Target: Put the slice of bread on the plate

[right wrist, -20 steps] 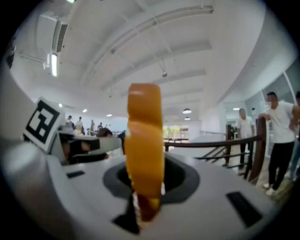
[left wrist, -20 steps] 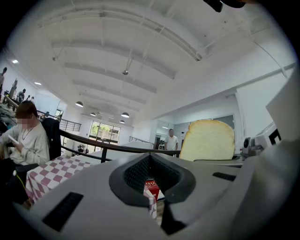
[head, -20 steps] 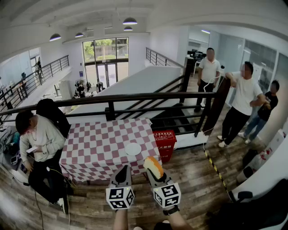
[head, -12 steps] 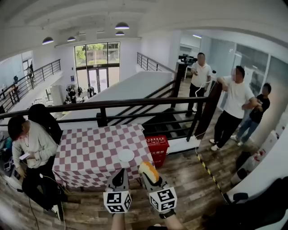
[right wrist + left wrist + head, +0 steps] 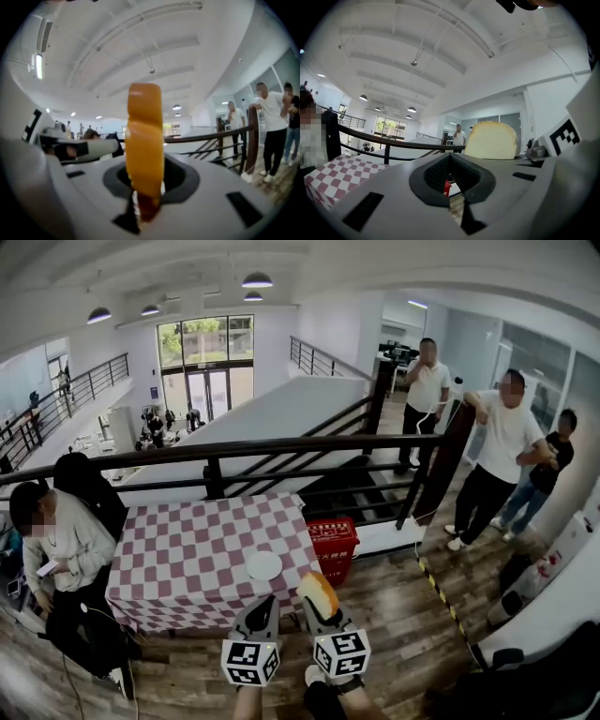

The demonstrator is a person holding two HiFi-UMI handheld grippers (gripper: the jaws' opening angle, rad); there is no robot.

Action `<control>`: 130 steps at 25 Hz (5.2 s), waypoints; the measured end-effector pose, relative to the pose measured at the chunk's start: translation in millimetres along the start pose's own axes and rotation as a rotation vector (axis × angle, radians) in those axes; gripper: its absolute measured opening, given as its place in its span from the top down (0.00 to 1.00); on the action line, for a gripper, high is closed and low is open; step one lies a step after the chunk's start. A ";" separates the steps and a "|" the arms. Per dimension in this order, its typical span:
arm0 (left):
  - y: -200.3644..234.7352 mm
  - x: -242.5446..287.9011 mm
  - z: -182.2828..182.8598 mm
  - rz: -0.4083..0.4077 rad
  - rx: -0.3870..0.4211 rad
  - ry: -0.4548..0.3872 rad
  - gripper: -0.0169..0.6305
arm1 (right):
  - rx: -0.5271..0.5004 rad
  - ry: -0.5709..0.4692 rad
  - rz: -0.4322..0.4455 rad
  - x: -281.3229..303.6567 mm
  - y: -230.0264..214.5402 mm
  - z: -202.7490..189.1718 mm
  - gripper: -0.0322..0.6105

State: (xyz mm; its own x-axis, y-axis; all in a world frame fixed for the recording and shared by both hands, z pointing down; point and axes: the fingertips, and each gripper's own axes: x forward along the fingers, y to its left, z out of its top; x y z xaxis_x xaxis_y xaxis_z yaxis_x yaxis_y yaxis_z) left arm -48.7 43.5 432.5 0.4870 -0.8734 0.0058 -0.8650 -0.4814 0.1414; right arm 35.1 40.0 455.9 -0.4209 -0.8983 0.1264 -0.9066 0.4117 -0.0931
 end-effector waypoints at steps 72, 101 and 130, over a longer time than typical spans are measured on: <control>294.6 262.5 -240.1 0.096 -0.220 0.514 0.95 | 0.389 0.965 0.305 336.1 -33.7 -297.2 0.80; 307.3 278.8 -193.9 0.170 -0.177 0.467 0.95 | 0.070 1.058 0.258 361.3 -70.3 -267.5 0.20; 211.5 251.7 102.0 0.285 0.142 -0.080 0.95 | -0.137 -0.113 0.158 324.0 -84.4 135.2 0.93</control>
State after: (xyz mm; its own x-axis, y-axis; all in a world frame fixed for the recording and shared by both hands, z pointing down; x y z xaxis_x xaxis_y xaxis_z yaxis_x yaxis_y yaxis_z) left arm -121.3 -285.6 362.8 0.2170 -0.9747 -0.0533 -0.9760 -0.2176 0.0057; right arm -20.5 -306.6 371.2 -0.5590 -0.8291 0.0084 -0.8285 0.5590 0.0327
